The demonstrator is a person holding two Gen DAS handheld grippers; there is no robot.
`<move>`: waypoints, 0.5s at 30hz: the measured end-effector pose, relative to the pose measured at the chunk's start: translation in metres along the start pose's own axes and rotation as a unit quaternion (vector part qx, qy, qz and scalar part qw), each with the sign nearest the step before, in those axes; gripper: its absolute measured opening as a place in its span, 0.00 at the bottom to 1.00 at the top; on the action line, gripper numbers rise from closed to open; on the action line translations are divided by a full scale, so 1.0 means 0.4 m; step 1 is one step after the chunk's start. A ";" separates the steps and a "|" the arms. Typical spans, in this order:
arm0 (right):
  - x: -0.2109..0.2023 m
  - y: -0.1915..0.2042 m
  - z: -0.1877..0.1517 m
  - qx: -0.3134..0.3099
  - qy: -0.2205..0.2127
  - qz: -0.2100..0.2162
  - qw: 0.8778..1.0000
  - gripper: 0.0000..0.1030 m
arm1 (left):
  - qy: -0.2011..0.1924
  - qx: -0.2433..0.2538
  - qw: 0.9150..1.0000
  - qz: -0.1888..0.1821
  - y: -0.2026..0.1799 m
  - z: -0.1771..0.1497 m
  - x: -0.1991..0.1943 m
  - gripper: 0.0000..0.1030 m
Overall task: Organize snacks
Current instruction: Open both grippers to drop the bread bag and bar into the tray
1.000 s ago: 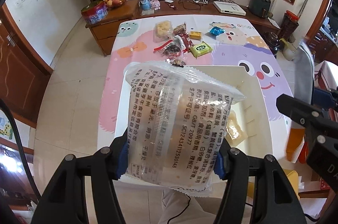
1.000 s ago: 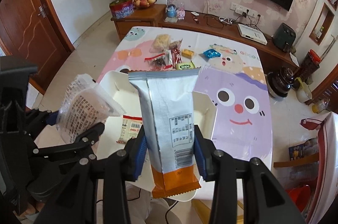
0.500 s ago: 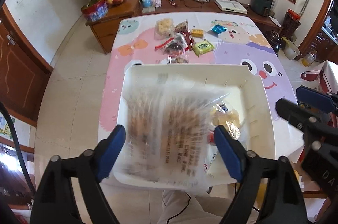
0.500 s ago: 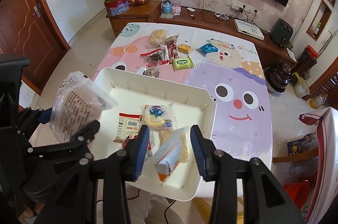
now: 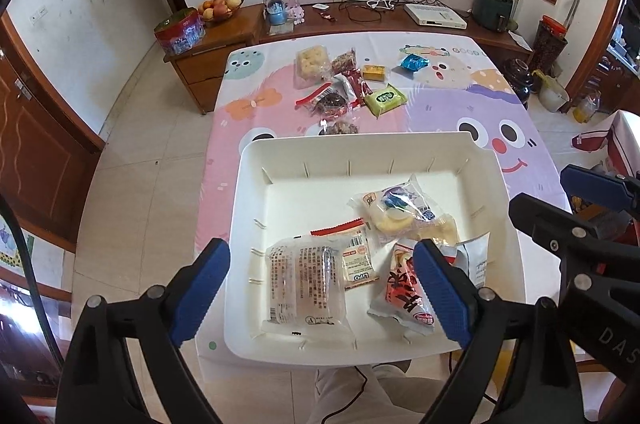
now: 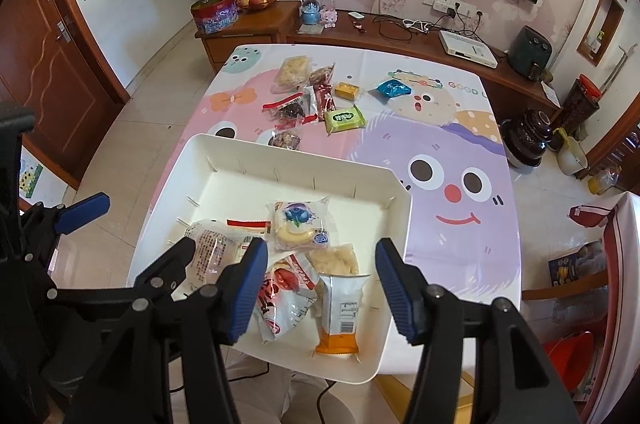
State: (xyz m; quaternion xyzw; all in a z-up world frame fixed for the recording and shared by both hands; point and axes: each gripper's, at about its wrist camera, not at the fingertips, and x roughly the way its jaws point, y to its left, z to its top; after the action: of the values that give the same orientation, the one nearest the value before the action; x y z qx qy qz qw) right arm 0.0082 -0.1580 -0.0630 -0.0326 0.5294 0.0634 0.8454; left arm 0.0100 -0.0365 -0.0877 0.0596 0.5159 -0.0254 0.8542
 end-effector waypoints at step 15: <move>0.021 0.021 -0.001 -0.003 0.014 0.009 1.000 0.55 | 0.023 0.004 1.000 -0.009 -0.012 -0.013 0.030 0.90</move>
State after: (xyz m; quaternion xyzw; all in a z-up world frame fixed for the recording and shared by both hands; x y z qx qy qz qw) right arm 0.0103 -0.1490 -0.0705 -0.0312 0.5415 0.0717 0.8371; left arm 0.0105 -0.0403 -0.1011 0.0591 0.5361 -0.0333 0.8414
